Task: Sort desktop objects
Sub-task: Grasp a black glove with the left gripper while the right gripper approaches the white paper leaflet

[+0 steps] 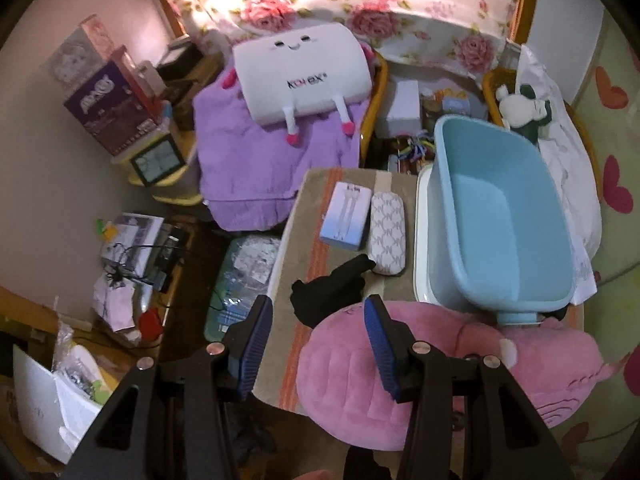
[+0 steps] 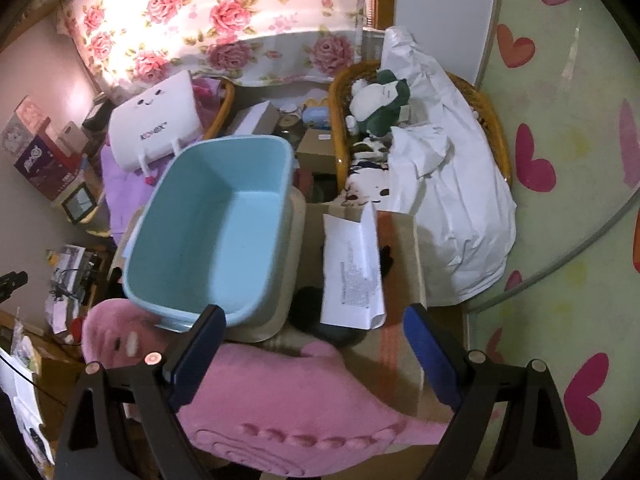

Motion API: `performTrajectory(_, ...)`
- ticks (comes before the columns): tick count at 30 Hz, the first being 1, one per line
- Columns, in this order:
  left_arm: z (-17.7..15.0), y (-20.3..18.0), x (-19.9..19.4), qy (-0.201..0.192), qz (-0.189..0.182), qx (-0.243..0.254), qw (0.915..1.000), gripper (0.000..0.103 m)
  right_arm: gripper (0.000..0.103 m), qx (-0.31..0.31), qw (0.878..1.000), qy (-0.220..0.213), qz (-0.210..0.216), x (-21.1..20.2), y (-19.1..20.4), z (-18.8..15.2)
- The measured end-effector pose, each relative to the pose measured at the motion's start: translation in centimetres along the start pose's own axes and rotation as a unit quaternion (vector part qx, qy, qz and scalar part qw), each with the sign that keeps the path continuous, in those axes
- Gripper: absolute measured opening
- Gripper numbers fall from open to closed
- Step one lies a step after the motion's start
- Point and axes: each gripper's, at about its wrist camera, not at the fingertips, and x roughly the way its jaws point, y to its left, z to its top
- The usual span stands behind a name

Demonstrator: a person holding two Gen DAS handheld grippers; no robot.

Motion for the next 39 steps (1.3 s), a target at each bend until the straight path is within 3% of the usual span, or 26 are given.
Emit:
performTrajectory(5, 0.3, -0.5, 4.5, 0.014, -0.042, 0.021, 0.9988, 0.051, 0.093, 0.005, 1.000, 0.006, 0.000, 3.1, -1.4, -0.5)
performTrajectory(11, 0.0, -1.7, 9.8, 0.042, -0.052, 0.064, 0.9958, 0.051, 0.093, 0.014, 1.000, 0.010, 0.005, 6.6, -2.8, -1.3)
performTrajectory(19, 0.6, -1.8, 14.5, 0.067, -0.096, 0.069, 0.9907, 0.051, 0.093, 0.025, 0.999, 0.024, 0.010, 10.8, -4.1, -1.6)
performTrajectory(29, 1.7, -3.2, 18.7, 0.088, -0.107, 0.085, 0.9867, 0.051, 0.093, 0.017, 0.999, 0.046, 0.000, 14.9, -4.1, -0.8)
performTrajectory(39, 1.8, -3.7, 22.2, 0.116, -0.090, 0.095, 0.9846, 0.051, 0.093, 0.005, 0.998, 0.065, -0.015, 18.0, -4.4, -0.4)
